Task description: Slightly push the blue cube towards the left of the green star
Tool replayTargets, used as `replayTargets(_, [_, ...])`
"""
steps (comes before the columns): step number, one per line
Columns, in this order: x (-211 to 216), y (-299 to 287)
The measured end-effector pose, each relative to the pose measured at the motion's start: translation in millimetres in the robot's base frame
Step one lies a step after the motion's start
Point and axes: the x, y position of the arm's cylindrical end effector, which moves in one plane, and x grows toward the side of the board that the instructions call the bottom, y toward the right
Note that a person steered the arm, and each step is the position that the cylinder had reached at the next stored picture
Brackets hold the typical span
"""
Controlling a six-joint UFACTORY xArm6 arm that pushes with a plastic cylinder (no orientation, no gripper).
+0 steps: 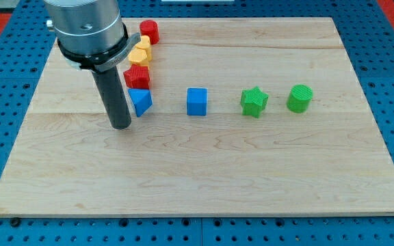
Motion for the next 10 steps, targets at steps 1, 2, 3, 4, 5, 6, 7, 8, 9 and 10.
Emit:
replayTargets(1, [0,0])
replayTargets(2, [-1,0])
replayTargets(3, [-5,-3])
replayTargets(4, [-6,-4])
replayTargets(5, [-9,-4])
replayTargets(6, [-9,-4])
replayTargets(7, [-9,0])
replayTargets(8, [-23,62])
replayTargets(9, [-23,91])
replayTargets(10, [-22,117])
